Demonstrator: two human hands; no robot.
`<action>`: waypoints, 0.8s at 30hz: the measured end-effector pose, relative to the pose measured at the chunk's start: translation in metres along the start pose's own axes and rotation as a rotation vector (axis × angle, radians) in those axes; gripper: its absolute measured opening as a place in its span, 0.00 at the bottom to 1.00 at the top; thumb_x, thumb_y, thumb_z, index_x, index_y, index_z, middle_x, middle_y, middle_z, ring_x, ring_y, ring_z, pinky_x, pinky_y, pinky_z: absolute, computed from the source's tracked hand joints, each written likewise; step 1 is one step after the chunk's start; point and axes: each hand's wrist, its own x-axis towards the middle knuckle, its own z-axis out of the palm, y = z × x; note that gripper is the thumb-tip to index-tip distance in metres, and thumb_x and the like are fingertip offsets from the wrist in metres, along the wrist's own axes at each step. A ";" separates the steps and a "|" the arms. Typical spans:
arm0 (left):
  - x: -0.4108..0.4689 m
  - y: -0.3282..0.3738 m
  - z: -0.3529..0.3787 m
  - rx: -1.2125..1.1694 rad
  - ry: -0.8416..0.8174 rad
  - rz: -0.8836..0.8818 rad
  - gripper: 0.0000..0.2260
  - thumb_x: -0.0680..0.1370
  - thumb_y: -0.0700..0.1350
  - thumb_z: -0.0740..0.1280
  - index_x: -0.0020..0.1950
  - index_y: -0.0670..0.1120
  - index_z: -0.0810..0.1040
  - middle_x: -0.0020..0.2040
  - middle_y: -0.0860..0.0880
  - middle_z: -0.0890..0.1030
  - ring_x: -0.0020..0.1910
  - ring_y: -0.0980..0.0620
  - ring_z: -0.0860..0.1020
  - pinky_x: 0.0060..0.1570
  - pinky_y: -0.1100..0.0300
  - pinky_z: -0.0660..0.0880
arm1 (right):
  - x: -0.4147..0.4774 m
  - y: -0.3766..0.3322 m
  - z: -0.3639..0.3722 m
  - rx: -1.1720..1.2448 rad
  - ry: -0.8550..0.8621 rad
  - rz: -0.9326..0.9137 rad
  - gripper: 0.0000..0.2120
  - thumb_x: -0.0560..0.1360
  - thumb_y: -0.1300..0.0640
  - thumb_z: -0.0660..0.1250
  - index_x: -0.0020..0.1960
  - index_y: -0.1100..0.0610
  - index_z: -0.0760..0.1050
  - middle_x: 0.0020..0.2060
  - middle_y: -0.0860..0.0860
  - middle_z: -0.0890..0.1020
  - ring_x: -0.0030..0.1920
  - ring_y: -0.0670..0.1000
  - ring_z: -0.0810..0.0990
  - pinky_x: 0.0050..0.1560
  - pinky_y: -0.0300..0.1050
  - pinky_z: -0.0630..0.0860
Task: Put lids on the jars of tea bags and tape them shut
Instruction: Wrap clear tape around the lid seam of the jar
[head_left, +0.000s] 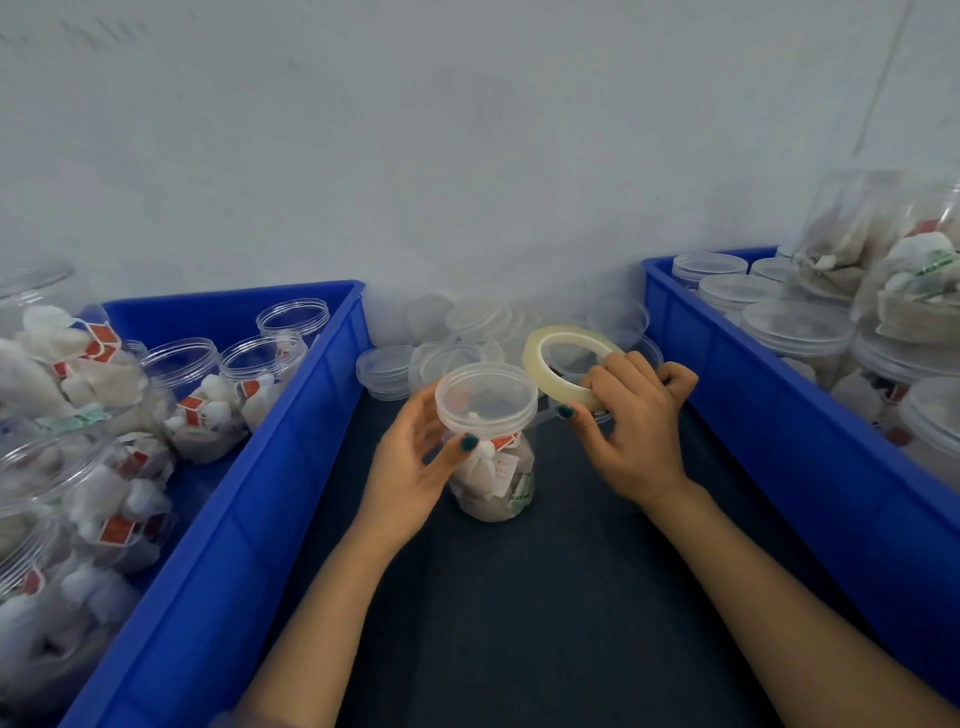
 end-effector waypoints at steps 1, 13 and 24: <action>0.002 -0.004 -0.003 -0.005 0.008 0.013 0.21 0.75 0.46 0.73 0.67 0.53 0.74 0.63 0.63 0.80 0.64 0.61 0.77 0.63 0.64 0.75 | 0.000 -0.001 0.000 0.001 -0.002 0.003 0.17 0.80 0.43 0.59 0.39 0.54 0.73 0.40 0.45 0.74 0.44 0.47 0.71 0.49 0.49 0.55; 0.016 0.079 0.033 1.052 0.026 -0.011 0.51 0.65 0.84 0.47 0.78 0.52 0.62 0.76 0.50 0.68 0.75 0.49 0.66 0.64 0.45 0.72 | 0.001 -0.004 0.001 0.022 -0.062 0.018 0.14 0.79 0.45 0.59 0.40 0.52 0.72 0.40 0.45 0.74 0.44 0.47 0.70 0.47 0.50 0.56; 0.026 0.062 0.040 1.046 -0.008 0.008 0.40 0.71 0.73 0.63 0.74 0.48 0.65 0.71 0.50 0.71 0.70 0.48 0.68 0.62 0.54 0.70 | 0.015 0.000 -0.011 -0.012 -0.315 -0.040 0.17 0.82 0.43 0.50 0.46 0.51 0.72 0.45 0.45 0.73 0.48 0.50 0.72 0.49 0.50 0.56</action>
